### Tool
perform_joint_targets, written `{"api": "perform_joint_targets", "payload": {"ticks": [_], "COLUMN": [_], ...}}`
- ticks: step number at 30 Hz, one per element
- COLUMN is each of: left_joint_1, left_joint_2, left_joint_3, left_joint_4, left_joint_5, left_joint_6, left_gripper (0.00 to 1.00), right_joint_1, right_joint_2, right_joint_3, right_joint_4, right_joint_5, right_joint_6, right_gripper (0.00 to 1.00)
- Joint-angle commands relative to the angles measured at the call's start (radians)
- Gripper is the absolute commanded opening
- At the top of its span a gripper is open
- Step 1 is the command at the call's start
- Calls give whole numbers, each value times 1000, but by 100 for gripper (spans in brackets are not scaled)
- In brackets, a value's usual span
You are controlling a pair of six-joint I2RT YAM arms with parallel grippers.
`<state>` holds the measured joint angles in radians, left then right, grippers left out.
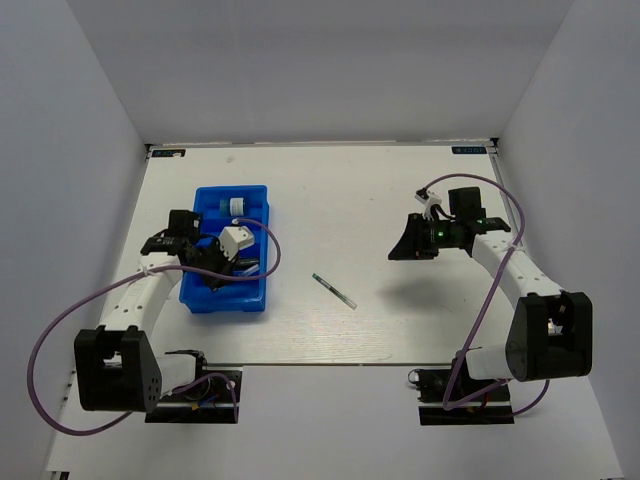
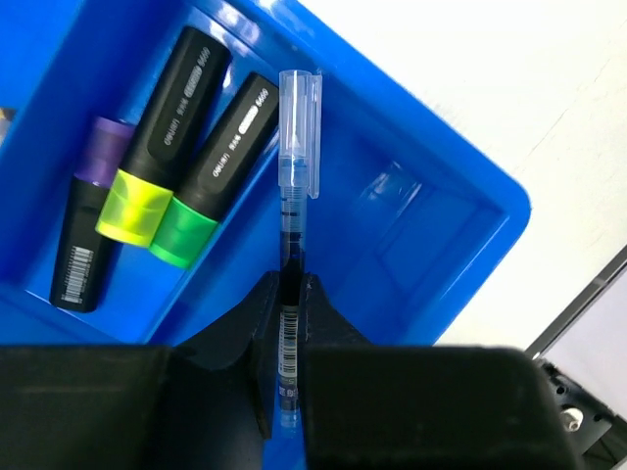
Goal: Sort the stationery into containers
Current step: Place the pen in the storage box, then pick up the pen from the center of the board.
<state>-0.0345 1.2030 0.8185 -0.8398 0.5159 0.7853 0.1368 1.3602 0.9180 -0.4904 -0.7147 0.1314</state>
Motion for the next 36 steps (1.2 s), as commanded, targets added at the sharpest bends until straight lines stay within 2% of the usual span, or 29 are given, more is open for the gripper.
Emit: {"api": "perform_joint_targets", "payload": {"ticks": [1, 3, 6, 7, 9, 11, 12, 13, 14, 19, 22, 25, 26, 27, 29, 30, 33, 36], "left_joint_1": [-2, -1, 4, 7, 18, 22, 27, 27, 27, 53, 53, 51, 51, 48, 42, 39, 39, 38], "left_joint_2": [-8, -19, -34, -42, -62, -71, -85, -101, -108, -163, -183, -213, -212, -212, -221, -241, -335, -413], "left_joint_3": [25, 8, -12, -15, -25, -31, -41, -48, -51, -16, 27, 111, 155, 200, 246, 261, 243, 232], "left_joint_4": [-15, 1, 19, 19, 36, 45, 66, 73, 80, 76, 68, 71, 44, 3, -76, -87, -82, -91], "left_joint_5": [0, -36, -65, -63, -62, -60, -60, -56, -54, -65, -73, -117, -126, -131, -128, -131, -171, -237], "left_joint_6": [42, 32, 20, 17, 0, -23, -38, -41, -49, -106, -216, -534, -585, -703, -751, -826, -898, -932], "left_gripper": [0, 0, 9, 24, 40, 46, 58, 96, 100, 100, 100, 100, 100, 100, 100, 100, 100, 100], "right_joint_1": [-6, -5, 3, 4, 10, 18, 30, 46, 64, 165, 220, 321, 366, 407, 490, 509, 586, 632], "right_joint_2": [-26, -21, -15, -15, -9, 3, 17, 26, 34, 92, 137, 194, 251, 273, 335, 349, 427, 476], "right_joint_3": [-11, -10, -7, -4, 5, 27, 31, 44, 48, 103, 162, 249, 284, 298, 326, 321, 323, 358], "right_joint_4": [16, 12, 1, -7, -20, -48, -60, -68, -80, -93, -108, -129, -145, -154, -143, -129, -42, -36], "right_joint_5": [-35, -46, -48, -49, -51, -43, -35, -20, -14, 105, 144, 213, 239, 254, 331, 381, 484, 549], "right_joint_6": [-15, -21, -47, -62, -91, -127, -156, -164, -199, -289, -335, -387, -397, -420, -434, -441, -432, -411], "right_gripper": [38, 44, 52, 55, 59, 59, 59, 59, 59, 56, 52, 46, 44, 43, 41, 41, 43, 44]}}
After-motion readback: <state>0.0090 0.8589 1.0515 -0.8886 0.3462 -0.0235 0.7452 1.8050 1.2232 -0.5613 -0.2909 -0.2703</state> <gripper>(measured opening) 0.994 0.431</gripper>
